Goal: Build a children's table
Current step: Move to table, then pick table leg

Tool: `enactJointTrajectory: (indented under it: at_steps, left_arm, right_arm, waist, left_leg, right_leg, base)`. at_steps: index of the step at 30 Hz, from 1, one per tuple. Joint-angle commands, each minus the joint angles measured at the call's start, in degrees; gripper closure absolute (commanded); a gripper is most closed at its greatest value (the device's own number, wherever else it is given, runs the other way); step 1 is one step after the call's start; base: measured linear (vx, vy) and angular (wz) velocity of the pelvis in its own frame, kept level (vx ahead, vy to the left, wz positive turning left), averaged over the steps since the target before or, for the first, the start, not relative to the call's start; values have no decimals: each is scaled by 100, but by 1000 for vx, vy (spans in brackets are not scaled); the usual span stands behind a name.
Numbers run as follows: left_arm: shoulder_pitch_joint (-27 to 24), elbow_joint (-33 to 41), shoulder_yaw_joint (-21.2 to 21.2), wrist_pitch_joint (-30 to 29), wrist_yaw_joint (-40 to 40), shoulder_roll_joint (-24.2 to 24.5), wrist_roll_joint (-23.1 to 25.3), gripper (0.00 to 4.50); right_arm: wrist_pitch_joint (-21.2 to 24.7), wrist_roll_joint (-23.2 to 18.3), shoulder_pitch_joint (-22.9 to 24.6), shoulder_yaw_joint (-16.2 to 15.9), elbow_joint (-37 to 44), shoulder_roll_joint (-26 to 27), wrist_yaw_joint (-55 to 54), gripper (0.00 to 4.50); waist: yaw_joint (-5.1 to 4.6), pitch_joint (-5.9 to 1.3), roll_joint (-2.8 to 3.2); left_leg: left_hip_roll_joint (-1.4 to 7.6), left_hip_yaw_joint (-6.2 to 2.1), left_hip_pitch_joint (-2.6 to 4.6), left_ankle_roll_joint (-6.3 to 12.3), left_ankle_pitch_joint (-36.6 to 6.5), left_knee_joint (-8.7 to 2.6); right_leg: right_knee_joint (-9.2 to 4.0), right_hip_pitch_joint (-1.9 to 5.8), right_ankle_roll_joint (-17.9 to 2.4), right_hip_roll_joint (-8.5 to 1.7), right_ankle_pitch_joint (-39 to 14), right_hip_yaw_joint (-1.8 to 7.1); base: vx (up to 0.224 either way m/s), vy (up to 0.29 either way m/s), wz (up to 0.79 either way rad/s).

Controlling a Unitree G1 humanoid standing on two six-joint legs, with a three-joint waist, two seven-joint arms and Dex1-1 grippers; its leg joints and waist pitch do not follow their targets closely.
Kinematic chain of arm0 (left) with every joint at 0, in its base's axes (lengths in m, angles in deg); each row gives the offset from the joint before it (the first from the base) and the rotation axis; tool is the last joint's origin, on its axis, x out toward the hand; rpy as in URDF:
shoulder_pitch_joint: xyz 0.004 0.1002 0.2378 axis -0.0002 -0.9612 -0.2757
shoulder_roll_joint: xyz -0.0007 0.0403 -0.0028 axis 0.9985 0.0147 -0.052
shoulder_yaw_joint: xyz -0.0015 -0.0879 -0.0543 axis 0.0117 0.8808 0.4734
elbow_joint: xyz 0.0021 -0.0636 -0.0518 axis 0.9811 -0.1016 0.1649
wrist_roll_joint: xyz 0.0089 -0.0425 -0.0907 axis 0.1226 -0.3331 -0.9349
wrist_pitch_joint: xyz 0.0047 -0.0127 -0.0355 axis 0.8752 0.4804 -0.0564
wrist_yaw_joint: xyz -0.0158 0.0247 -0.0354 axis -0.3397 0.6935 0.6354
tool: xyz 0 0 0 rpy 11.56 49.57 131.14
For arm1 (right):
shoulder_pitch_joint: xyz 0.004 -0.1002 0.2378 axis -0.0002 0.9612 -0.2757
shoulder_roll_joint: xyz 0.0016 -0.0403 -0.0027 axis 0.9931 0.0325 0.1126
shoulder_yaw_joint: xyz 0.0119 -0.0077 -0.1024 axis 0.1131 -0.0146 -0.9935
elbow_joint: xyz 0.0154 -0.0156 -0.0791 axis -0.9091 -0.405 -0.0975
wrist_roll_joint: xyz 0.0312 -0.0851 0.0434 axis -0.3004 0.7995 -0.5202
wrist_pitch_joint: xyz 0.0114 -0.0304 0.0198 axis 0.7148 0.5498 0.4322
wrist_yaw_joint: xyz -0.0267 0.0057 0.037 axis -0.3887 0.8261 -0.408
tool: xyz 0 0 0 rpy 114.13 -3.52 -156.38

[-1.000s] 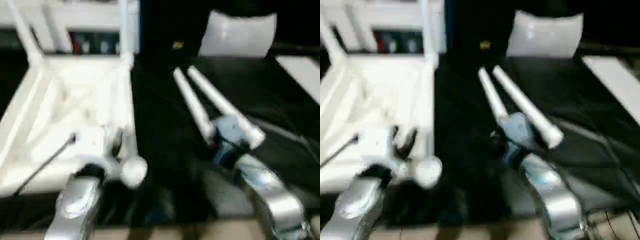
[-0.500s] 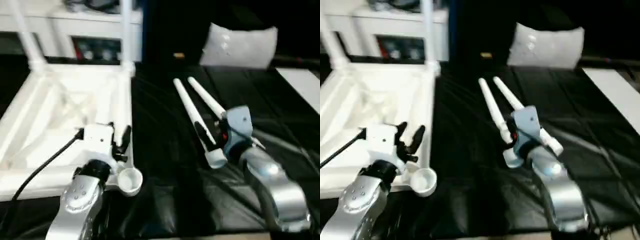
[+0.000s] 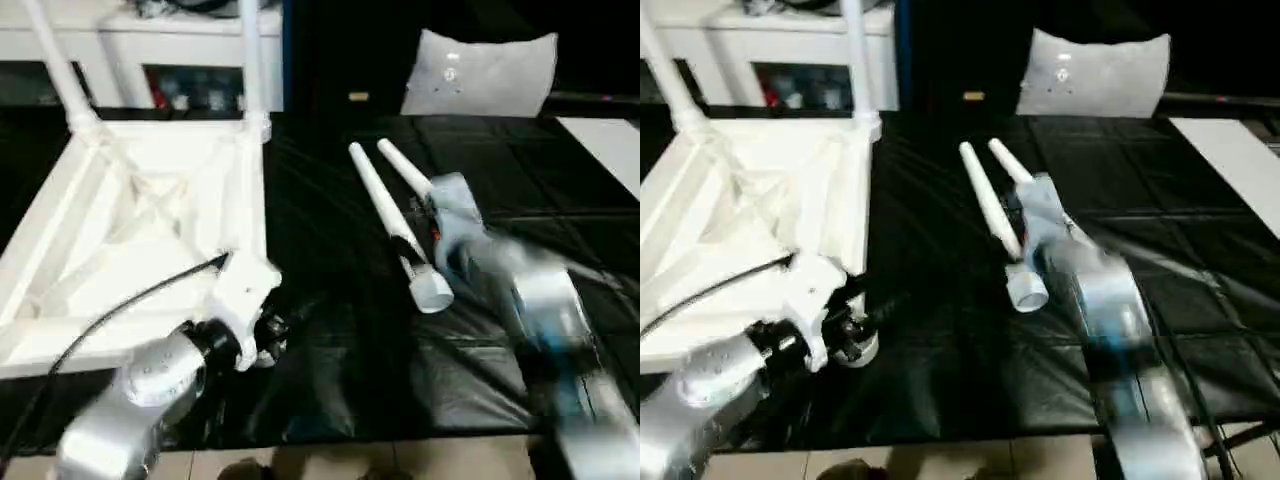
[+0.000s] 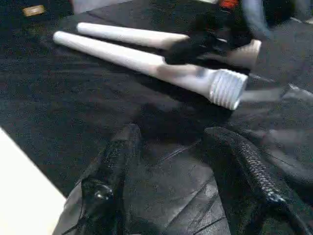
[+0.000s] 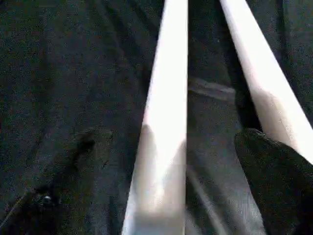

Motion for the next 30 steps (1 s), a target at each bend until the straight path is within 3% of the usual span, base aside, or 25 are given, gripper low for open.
enactJointTrajectory:
  at_steps: [1,3,4,7,9,10,11,12,15,21,22,23,24,25,27,30]
  left_arm:
    - [86,84,-40,-158,-78,20,-57,164]
    - [125,96,-28,-244,-98,27,-75,164]
    - [133,125,-32,-294,-119,60,-87,162]
    - [163,209,-27,-446,-147,132,-160,162]
    - [199,268,-28,-556,-126,200,-246,162]
    - [200,285,-27,-577,-124,207,-262,162]
    - [210,291,-26,-595,-123,209,-272,162]
    - [219,296,-25,-615,-125,206,-273,162]
    - [239,324,-23,-687,-141,195,-269,162]
    - [293,327,-54,-753,-114,252,-377,162]
    - [298,316,-65,-753,-118,257,-375,162]
    - [306,298,-77,-752,-125,259,-369,162]
    - [311,289,-82,-751,-129,258,-366,162]
    - [310,282,-94,-748,-133,254,-356,162]
    - [338,261,-100,-755,-143,251,-354,162]
    - [397,200,-98,-747,-153,243,-361,162]
  right_arm:
    - [-202,6,-245,124,-612,25,27,0]
    - [-274,-4,-443,158,-1012,57,57,0]
    - [-372,39,-607,135,-1378,54,65,27]
    - [-516,35,-1003,188,-2212,72,128,34]
    - [-517,55,-1245,151,-2693,65,244,58]
    - [-505,71,-1293,127,-2799,62,276,69]
    - [-504,82,-1329,114,-2877,60,298,69]
    - [-491,102,-1367,90,-2974,56,333,76]
    - [-533,119,-1507,62,-3322,53,406,105]
    - [-494,135,-1647,79,-3697,25,560,160]
    - [-469,131,-1648,88,-3726,19,588,172]
    - [-411,103,-1640,113,-3749,13,643,183]
    - [-389,89,-1625,120,-3751,10,667,183]
    - [-396,89,-1606,118,-3764,3,678,198]
    - [-373,81,-1576,127,-3767,-12,689,219]
    - [-303,48,-1518,164,-3729,-49,713,225]
  waist:
    - [28,-361,62]
    - [63,-370,44]
    - [77,-378,32]
    - [125,-440,38]
    - [131,-422,38]
    - [135,-418,38]
    - [143,-393,-8]
    - [164,-386,20]
    - [187,-362,23]
    - [213,-353,24]
    - [236,-347,111]
    - [222,-352,66]
    - [225,-357,58]
    - [234,-376,96]
    - [227,-378,73]
    - [230,-389,91]
  left_leg:
    - [688,-294,110,-296,-621,-483]
    - [695,-251,43,-2,-13,-458]
    - [694,-243,40,70,71,-455]
    - [707,-218,35,301,366,-408]
    - [726,-216,32,411,354,-418]
    - [730,-211,33,403,263,-419]
    - [739,-198,27,393,119,-436]
    - [748,-198,33,331,-10,-440]
    - [750,-181,55,164,-331,-462]
    - [761,-118,62,-77,-589,-492]
    - [764,-128,62,-118,-616,-487]
    - [774,-118,67,-151,-690,-500]
    - [772,-112,64,-153,-656,-500]
    - [770,-115,61,-159,-616,-489]
    - [776,-111,53,-155,-542,-494]
    - [771,-103,50,-101,-429,-482]
  right_leg:
    - [-370,121,-1481,-821,271,394]
    - [-315,159,-1568,-827,1161,382]
    - [-316,172,-1566,-828,1269,375]
    - [-274,165,-1677,-832,1548,360]
    - [-252,123,-1739,-804,1569,326]
    - [-257,119,-1763,-813,1470,326]
    - [-285,121,-1779,-825,1286,335]
    - [-292,123,-1796,-843,1078,335]
    - [-324,99,-1756,-837,652,348]
    - [-352,62,-1662,-829,285,357]
    - [-342,51,-1647,-834,273,361]
    - [-356,51,-1624,-819,257,364]
    - [-350,55,-1633,-826,311,366]
    - [-338,65,-1642,-833,372,363]
    - [-333,65,-1637,-820,506,358]
    - [-324,69,-1663,-818,692,355]
  base:
    - [0,0,0]
    - [0,0,0]
    - [0,0,0]
    - [0,0,0]
    - [0,0,0]
    - [0,0,0]
    - [0,0,0]
    - [0,0,0]
    - [0,0,0]
    - [0,0,0]
    - [0,0,0]
    - [0,0,0]
    - [0,0,0]
    - [0,0,0]
    - [0,0,0]
    - [0,0,0]
